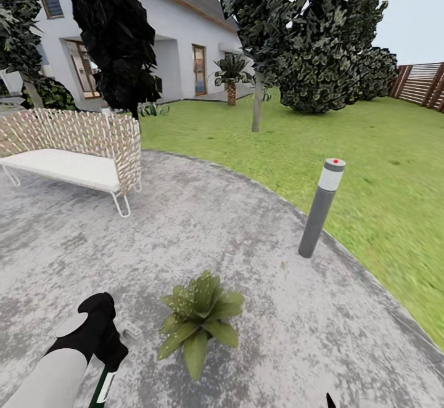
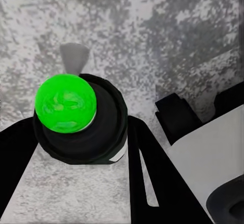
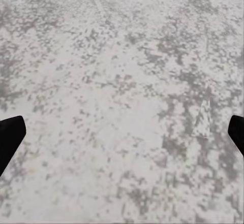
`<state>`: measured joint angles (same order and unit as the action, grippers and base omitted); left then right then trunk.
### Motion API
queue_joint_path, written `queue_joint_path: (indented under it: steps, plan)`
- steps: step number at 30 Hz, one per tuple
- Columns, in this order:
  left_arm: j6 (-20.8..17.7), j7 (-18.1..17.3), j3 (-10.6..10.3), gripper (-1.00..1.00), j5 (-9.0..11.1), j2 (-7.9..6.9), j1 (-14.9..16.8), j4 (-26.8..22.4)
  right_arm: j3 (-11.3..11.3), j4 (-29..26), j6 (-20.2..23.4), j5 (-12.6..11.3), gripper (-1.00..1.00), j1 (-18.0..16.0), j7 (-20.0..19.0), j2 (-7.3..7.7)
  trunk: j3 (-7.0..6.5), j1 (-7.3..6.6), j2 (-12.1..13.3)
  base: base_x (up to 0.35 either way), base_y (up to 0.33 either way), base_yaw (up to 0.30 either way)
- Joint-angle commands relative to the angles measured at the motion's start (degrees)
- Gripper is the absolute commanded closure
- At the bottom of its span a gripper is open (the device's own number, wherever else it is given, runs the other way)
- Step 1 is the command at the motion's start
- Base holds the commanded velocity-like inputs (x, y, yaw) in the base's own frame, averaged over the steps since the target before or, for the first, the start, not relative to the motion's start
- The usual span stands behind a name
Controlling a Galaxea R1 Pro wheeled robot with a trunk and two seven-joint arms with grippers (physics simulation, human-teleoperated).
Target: Pick up the pesticide atomizer in the garden and spray insectifuge to fully cover both potted plants in the garden.
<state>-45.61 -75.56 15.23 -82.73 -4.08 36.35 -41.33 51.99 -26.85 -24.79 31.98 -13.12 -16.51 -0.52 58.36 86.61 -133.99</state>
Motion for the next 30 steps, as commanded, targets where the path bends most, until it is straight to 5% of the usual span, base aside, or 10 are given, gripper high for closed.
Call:
queue_joint_path:
  steps: [1, 11, 20, 30]
  plan:
    - [-0.54, -0.55, 0.16, 1.0, -0.49, 0.04, 0.04, -0.06, 0.48, -0.01, -0.17, 0.27, -1.0, -0.07, -0.45, -0.04, 0.05, 0.01, -0.02, 0.233, -0.168, 0.002]
    - [-0.54, -0.55, 0.33, 1.0, -0.51, 0.11, 0.04, -0.06, 0.48, 0.21, -0.17, 0.27, -1.0, -0.07, -0.45, -0.09, 0.05, 0.01, -0.02, 0.189, -0.131, 0.065]
    - [-0.54, -0.55, 0.16, 1.0, -0.51, 0.13, 0.04, -0.06, 0.48, 0.22, -0.17, 0.27, -1.0, -0.07, -0.45, -0.08, 0.05, 0.01, -0.02, 0.005, -0.003, 0.265]
    - [-0.54, -0.55, 0.21, 1.0, -0.49, 0.13, 0.04, -0.06, 0.48, 0.13, -0.17, 0.27, -1.0, -0.07, -0.45, -0.06, 0.05, 0.01, -0.02, -0.091, -0.129, 0.036]
